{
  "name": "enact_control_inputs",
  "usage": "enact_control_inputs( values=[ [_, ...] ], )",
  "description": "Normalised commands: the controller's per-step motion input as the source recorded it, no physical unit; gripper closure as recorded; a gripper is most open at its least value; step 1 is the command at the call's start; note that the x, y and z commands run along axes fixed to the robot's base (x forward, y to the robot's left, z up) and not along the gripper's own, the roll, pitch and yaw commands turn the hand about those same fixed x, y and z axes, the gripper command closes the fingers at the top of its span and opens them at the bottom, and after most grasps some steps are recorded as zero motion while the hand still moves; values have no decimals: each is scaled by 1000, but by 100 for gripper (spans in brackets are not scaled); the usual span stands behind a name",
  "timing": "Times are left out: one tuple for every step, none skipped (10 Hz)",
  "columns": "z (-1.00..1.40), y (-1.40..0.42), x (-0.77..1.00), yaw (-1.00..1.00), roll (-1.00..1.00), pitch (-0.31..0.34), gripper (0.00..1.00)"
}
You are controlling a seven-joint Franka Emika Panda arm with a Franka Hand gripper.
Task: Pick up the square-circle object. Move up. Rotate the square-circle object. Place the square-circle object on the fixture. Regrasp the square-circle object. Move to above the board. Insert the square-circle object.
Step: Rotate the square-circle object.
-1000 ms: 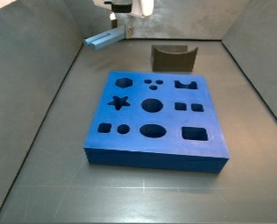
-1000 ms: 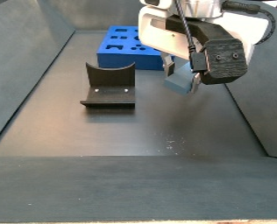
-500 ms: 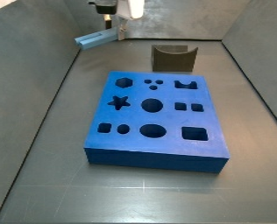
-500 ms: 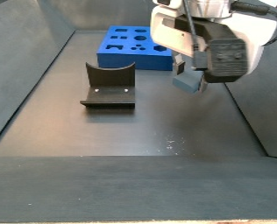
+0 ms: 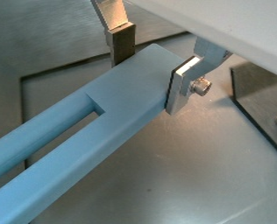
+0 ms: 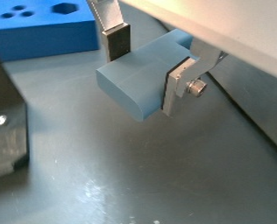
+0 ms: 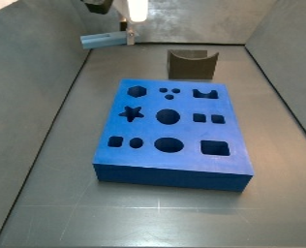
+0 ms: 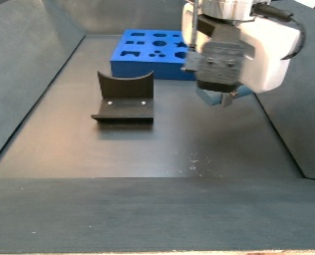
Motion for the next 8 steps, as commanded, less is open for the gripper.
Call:
enact_control_inputs(
  values=[
    [-26,16,33,-1000,-4,2,100],
    [-26,16,33,-1000,-4,2,100],
    [-26,16,32,-1000,-4,2,100],
    [-26,16,32,-1000,-4,2,100],
    [-27,16,31,-1000,-4,2,100],
    [-27,16,31,-1000,-5,2,100],
    [-27,16,31,-1000,-5,2,100],
    [-27,17,31,-1000,-5,2,100]
  ],
)
